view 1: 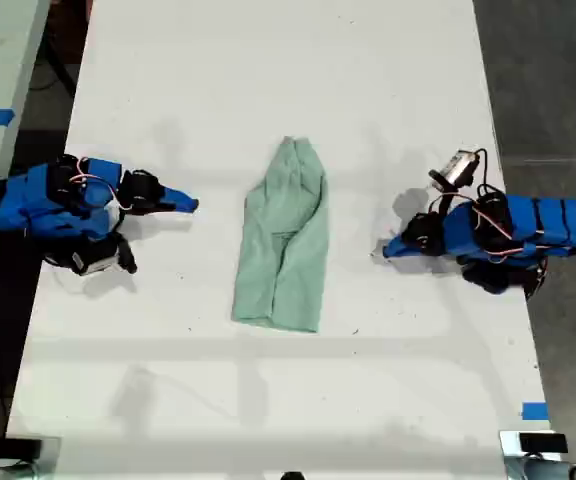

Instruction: Fold t shirt

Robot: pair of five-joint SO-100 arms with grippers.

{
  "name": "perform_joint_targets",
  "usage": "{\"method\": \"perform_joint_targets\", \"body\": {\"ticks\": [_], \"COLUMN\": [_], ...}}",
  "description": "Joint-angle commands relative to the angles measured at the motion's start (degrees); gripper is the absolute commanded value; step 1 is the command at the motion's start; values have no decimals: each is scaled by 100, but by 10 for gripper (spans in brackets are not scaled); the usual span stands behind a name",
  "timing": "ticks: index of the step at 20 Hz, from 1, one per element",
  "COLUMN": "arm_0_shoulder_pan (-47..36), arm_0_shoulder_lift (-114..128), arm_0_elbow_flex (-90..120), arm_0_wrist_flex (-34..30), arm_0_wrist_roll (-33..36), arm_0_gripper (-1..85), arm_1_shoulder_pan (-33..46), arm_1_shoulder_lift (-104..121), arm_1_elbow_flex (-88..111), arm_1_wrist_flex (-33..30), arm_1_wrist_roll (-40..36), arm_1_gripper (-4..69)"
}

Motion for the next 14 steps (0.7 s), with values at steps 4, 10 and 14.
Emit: {"method": "perform_joint_targets", "body": {"ticks": [4, 10, 14], "arm_0_shoulder_pan": [-202, -264, 650], "arm_0_shoulder_lift": [70, -1143, -5106], "arm_0_elbow_flex": [79, -747, -3797], "arm_0_wrist_flex": [-396, -114, 114], "arm_0_wrist_roll": [-255, -984, -1257], "arm_0_gripper": [-2, -4, -4], "arm_1_shoulder_pan": [202, -62, -580], "arm_1_shoulder_lift": [88, -44, -5379], "arm_1_elbow_flex": [141, -457, -3964], "arm_1_wrist_flex": [88, 70, -861], "arm_1_wrist_roll": [105, 817, 352], "arm_1_gripper": [-14, -12, -12]}}
